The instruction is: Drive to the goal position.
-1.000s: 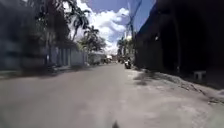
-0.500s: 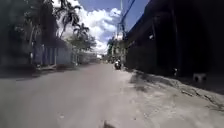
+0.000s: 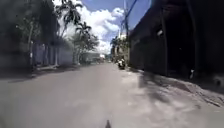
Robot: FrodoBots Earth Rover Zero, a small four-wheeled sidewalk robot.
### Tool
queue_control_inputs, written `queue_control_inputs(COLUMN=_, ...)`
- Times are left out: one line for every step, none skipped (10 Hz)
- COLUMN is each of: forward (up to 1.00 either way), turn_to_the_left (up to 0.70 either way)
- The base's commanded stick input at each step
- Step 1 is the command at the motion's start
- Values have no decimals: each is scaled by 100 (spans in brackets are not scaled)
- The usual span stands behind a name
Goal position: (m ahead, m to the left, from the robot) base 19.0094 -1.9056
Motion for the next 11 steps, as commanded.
queue_control_inputs(forward=100, turn_to_the_left=0)
queue_control_inputs(forward=100, turn_to_the_left=0)
queue_control_inputs(forward=100, turn_to_the_left=0)
queue_control_inputs(forward=100, turn_to_the_left=0)
queue_control_inputs(forward=100, turn_to_the_left=0)
queue_control_inputs(forward=100, turn_to_the_left=0)
queue_control_inputs(forward=100, turn_to_the_left=0)
queue_control_inputs(forward=100, turn_to_the_left=0)
queue_control_inputs(forward=100, turn_to_the_left=0)
queue_control_inputs(forward=100, turn_to_the_left=0)
queue_control_inputs(forward=100, turn_to_the_left=0)
